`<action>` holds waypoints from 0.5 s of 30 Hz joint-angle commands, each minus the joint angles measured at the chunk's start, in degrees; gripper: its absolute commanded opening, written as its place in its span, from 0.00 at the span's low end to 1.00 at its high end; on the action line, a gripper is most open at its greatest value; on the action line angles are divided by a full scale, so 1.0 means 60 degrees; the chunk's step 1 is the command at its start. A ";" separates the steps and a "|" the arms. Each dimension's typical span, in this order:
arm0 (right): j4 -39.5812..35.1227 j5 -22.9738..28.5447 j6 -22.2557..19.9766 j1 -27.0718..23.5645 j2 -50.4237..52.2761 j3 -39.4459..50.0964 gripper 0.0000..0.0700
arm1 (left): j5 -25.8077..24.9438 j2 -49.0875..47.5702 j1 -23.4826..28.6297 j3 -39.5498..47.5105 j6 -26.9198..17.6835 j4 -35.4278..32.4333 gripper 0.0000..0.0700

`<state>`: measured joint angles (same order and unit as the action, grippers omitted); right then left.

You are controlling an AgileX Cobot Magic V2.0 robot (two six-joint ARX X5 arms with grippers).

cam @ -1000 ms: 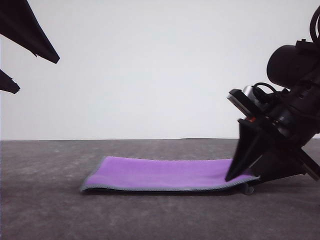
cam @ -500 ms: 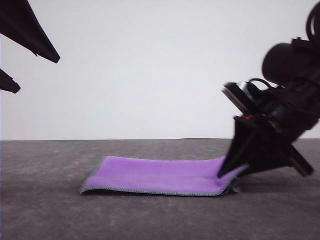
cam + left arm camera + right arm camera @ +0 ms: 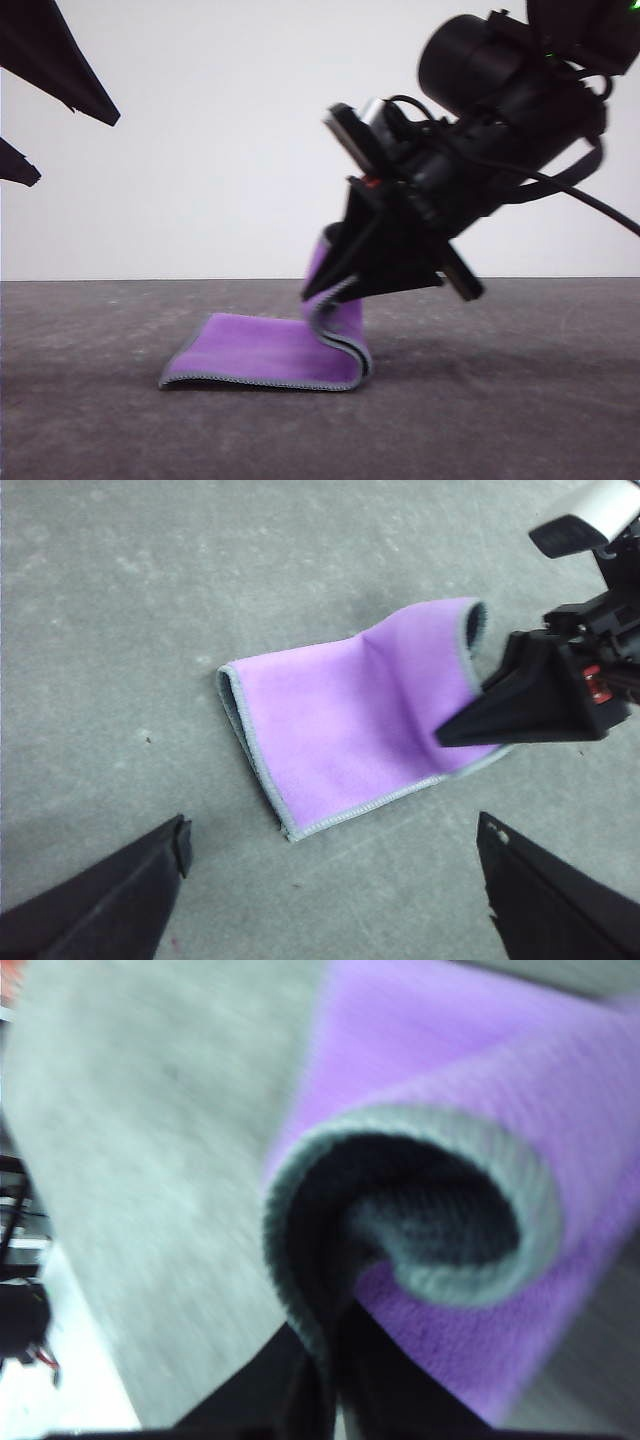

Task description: Fold clothes

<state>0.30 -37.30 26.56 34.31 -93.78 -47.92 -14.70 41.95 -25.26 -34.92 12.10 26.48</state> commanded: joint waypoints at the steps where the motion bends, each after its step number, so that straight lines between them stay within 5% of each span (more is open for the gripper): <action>1: -0.0298 0.0018 0.0445 0.0160 -0.0288 -0.0142 0.01 | 0.0015 0.0051 -0.0036 -0.0117 0.0033 -0.0113 0.79; 15: -0.0677 -0.0066 0.0730 0.0802 -0.1712 -0.1662 0.06 | 0.0015 0.0051 -0.0036 -0.0117 0.0029 -0.0062 0.79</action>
<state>-3.31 -37.50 30.28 38.62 -102.89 -57.03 -14.70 41.95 -25.26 -34.92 12.10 26.57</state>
